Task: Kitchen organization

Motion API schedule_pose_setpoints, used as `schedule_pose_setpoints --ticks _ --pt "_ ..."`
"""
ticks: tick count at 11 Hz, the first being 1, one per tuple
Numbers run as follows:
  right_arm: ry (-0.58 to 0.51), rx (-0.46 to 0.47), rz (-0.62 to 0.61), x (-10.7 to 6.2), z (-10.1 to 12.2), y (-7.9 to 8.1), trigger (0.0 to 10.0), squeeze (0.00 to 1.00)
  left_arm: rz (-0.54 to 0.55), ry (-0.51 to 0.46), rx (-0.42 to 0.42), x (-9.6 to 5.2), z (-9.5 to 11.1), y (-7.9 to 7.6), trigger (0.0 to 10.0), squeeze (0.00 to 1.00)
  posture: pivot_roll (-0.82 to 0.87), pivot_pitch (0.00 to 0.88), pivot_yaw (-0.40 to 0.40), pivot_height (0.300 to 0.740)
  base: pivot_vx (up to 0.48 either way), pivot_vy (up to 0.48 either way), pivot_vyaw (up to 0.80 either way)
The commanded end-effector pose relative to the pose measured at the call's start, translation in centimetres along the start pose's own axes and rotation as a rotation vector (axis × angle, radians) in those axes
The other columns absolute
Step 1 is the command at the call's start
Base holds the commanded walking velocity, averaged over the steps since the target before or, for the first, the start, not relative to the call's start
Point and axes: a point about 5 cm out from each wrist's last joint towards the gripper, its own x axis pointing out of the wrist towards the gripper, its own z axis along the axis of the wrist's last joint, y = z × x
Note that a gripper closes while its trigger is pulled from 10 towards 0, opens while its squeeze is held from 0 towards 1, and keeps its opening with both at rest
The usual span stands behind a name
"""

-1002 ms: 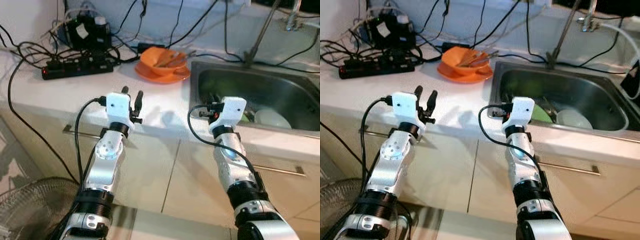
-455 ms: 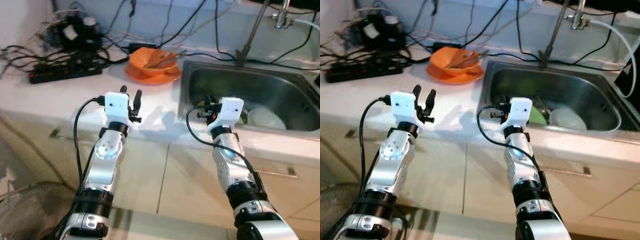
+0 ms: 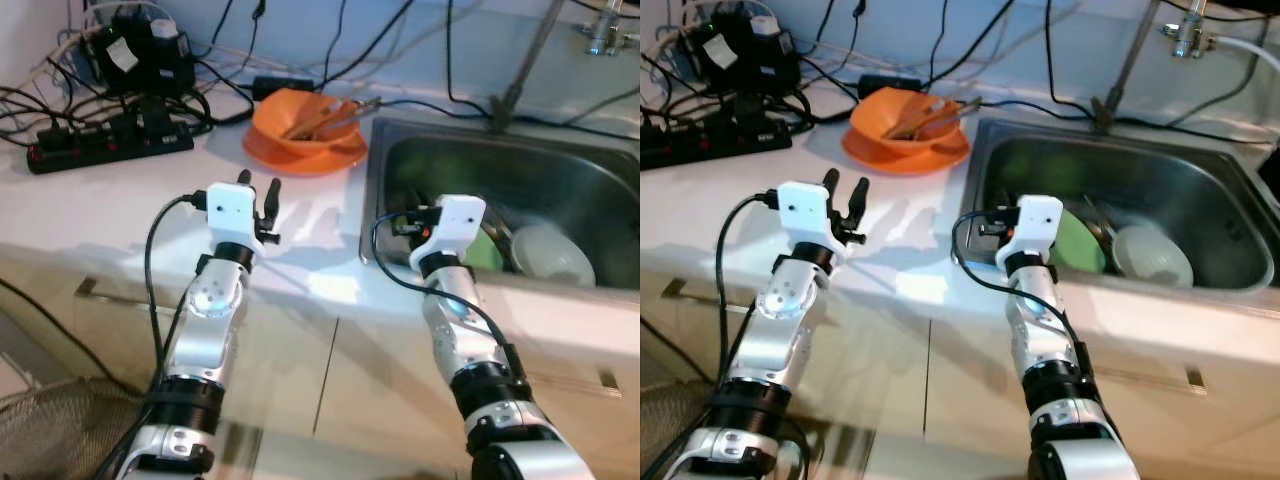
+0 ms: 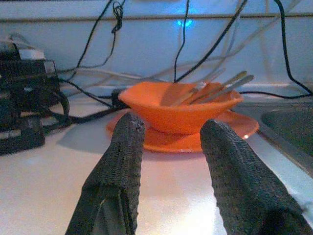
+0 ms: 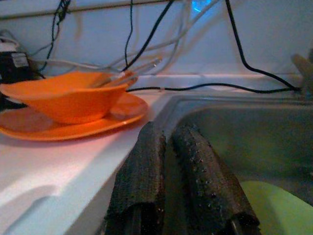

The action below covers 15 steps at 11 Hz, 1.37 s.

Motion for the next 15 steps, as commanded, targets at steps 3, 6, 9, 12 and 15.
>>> schedule_pose_setpoints --ticks 3,6,9,12,15 --pt "-0.006 0.005 0.001 0.3 0.4 -0.3 10.0 0.00 -0.005 -0.024 0.001 0.3 0.7 -0.4 10.0 0.00 0.23 0.006 -0.052 0.740 0.334 0.000 0.00" --pt "-0.004 0.005 0.002 0.3 0.4 -0.3 10.0 0.00 -0.005 -0.026 0.001 0.3 0.7 -0.4 10.0 0.00 0.23 0.005 -0.052 0.740 0.352 0.000 0.00" --pt "-0.003 0.004 0.004 0.3 0.4 -0.3 10.0 0.00 -0.006 -0.028 0.005 0.3 0.8 -0.4 10.0 0.00 0.23 0.006 -0.053 0.740 0.347 0.000 0.00" --pt "0.003 0.001 0.010 0.3 0.3 -0.2 10.0 0.00 -0.022 -0.037 0.004 0.4 1.1 -0.7 10.0 0.00 0.23 0.007 -0.053 0.740 0.000 0.000 0.00" --pt "-0.001 0.001 0.005 0.2 0.3 -0.3 10.0 0.00 -0.095 -0.007 -0.054 0.6 2.0 -1.1 10.0 0.00 0.23 0.012 -0.054 0.740 0.000 0.000 0.00"
